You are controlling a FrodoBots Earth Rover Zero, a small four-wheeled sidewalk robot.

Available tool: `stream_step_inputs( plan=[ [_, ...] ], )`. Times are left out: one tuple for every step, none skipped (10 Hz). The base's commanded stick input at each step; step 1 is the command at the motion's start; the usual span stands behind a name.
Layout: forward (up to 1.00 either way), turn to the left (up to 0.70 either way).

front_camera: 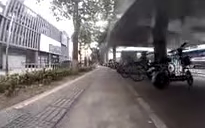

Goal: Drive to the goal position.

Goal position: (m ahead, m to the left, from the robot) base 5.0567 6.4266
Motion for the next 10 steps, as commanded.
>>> stream_step_inputs(
  plan=[
    [0.7,0.0],
    [0.7,0.0],
    [0.7,0.0],
    [0.7,0.0],
    [0.7,0.0],
    [0.7,0.0],
    [0.7,0.0],
    [0.7,0.0],
    [0.7,0.0],
    [0.7,0.0]
  ],
)
